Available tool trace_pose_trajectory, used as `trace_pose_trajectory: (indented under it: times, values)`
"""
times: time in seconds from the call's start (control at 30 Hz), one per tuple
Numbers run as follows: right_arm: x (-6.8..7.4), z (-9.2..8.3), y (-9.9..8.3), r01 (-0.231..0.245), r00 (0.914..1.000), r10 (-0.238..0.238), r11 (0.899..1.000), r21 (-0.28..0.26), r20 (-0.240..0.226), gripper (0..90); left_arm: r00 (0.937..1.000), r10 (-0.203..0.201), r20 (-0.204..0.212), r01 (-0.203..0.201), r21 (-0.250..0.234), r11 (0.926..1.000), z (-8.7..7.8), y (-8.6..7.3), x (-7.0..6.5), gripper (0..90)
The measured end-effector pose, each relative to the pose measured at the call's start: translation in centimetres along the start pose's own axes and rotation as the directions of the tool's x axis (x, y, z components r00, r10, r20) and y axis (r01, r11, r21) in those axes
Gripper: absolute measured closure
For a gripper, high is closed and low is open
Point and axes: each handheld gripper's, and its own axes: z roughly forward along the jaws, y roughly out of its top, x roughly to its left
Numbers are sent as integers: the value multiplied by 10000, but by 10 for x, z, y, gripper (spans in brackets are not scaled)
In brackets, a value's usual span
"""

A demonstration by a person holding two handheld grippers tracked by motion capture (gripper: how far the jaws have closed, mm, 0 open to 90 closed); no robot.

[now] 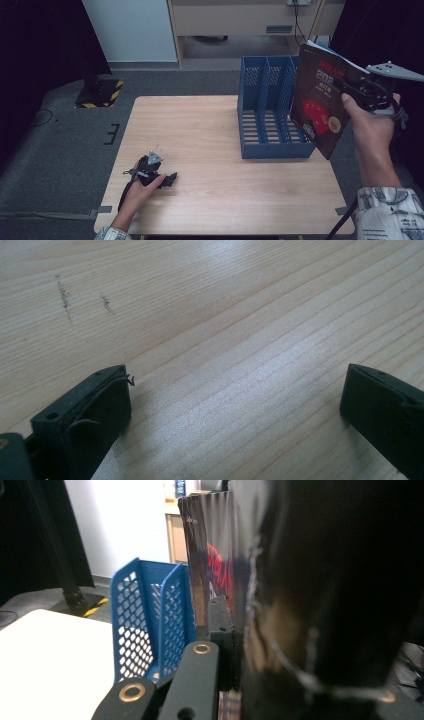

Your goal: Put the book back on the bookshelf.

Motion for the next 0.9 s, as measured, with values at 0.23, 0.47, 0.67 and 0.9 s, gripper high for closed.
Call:
trace_pose_trajectory:
  times: [0.23,0.47,0.67,0.9]
  values:
    - [-3,12,0,-290,9984,283,9995,133,499,872,10000,-3,-1,3,-5,10000,0,0,0,0]
    - [-2,30,4,-369,9965,358,9992,134,753,872,10000,0,-2,0,-4,10000,0,0,0,0]
    - [-5,48,5,-492,9940,486,9988,44,983,871,10000,-4,-7,4,-28,10000,0,0,0,0]
    - [-6,63,1,-655,9913,641,9978,80,1146,871,10000,-3,0,3,-15,10000,0,0,0,0]
